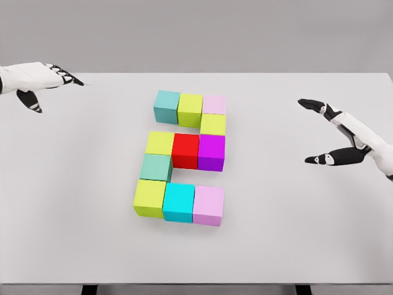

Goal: Assemble the squares on the desktop into the number 2

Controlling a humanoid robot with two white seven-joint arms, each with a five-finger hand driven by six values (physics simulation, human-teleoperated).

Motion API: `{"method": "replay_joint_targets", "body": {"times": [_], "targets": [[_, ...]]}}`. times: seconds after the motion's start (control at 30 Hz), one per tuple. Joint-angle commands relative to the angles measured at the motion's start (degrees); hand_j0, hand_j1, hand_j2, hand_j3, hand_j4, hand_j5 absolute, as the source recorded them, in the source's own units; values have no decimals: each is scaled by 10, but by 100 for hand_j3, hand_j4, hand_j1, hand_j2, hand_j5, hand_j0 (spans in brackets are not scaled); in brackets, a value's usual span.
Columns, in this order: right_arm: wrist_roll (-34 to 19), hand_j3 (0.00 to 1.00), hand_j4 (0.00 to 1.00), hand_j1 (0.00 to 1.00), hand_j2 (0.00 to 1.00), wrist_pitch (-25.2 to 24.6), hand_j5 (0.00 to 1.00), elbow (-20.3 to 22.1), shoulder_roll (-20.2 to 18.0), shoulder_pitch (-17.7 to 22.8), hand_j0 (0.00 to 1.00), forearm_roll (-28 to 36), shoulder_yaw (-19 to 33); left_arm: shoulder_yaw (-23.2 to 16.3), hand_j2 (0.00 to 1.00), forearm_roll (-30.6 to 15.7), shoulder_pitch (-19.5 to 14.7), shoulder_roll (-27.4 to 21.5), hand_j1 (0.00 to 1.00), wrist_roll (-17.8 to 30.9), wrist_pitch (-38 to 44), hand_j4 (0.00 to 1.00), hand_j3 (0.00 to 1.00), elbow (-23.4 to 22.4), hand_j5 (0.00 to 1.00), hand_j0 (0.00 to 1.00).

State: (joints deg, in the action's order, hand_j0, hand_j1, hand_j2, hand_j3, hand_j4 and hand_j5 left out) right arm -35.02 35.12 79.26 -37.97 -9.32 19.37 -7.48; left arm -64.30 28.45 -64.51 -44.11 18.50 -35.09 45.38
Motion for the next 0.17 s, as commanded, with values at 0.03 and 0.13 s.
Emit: {"method": "replay_joint_targets", "body": {"times": [0.03, 0.13], "targets": [[0, 100, 100, 100, 100, -1, 100, -2, 0, 0, 100, 5, 0, 2, 100, -3, 0, -10, 100, 0, 1, 100, 100, 1, 100, 100], [0, 100, 100, 100, 100, -1, 100, -2, 0, 0, 100, 5, 0, 2, 100, -3, 0, -10, 100, 0, 1, 100, 100, 1, 100, 100]]}}
